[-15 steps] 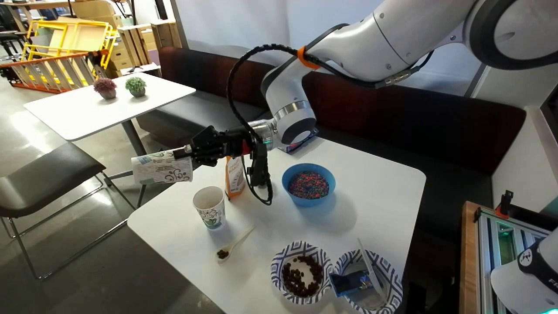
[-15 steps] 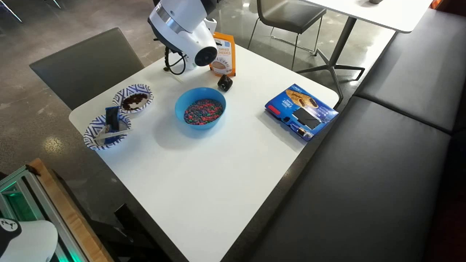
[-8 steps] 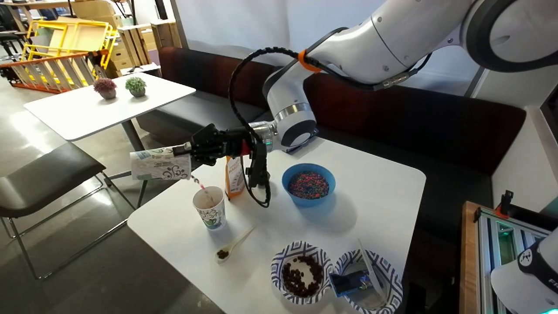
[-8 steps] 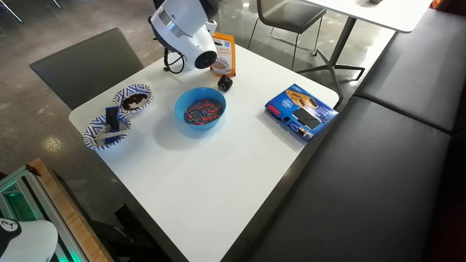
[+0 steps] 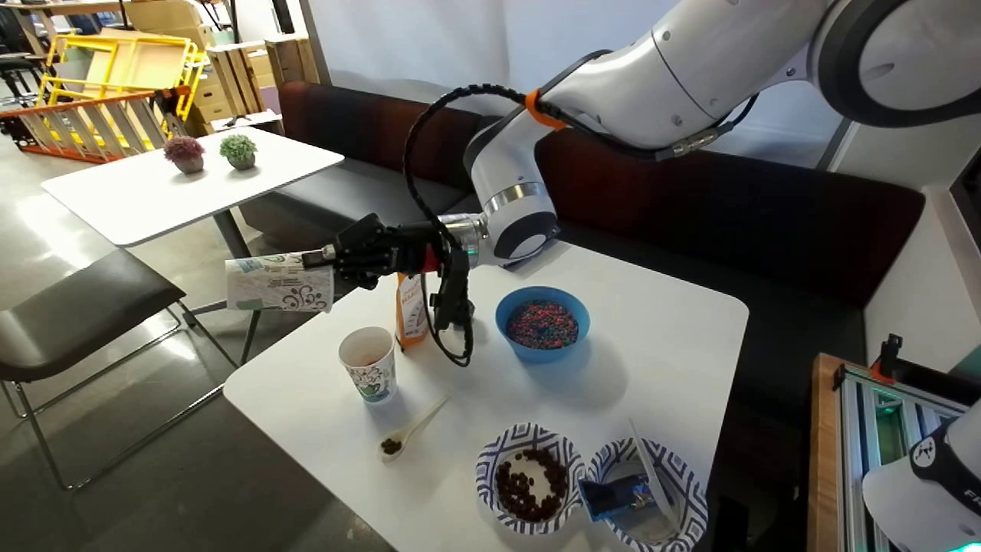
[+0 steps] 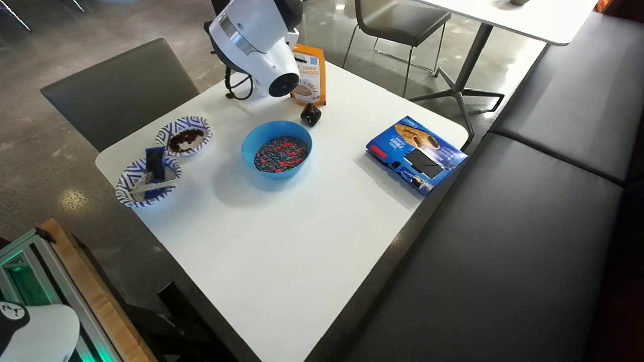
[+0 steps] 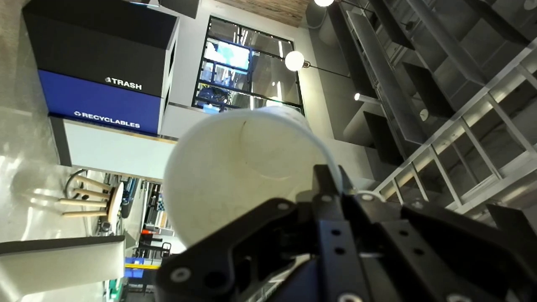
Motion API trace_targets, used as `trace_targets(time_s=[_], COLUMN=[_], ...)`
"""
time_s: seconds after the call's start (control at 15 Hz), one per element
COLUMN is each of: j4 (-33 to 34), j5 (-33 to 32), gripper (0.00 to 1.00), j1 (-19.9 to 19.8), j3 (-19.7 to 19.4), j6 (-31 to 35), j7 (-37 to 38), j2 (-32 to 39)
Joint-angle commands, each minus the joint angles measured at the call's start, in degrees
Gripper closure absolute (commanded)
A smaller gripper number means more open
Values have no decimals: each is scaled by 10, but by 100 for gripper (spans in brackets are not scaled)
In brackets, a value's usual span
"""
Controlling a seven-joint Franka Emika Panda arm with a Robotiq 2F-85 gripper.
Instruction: Pour the contents from the right cup to the left cup
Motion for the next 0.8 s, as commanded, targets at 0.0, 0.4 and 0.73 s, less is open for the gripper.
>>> trace_targets(time_s=[0.0,0.4,0.73], j4=[-4,-17,-56], j5=[27,12,-51], gripper=[99,99,99], j1=[7,20,68], j3=[-10,-23,-40], j6=[-25,-20,80], j7=[0,13,46], j2=[5,-20,-120])
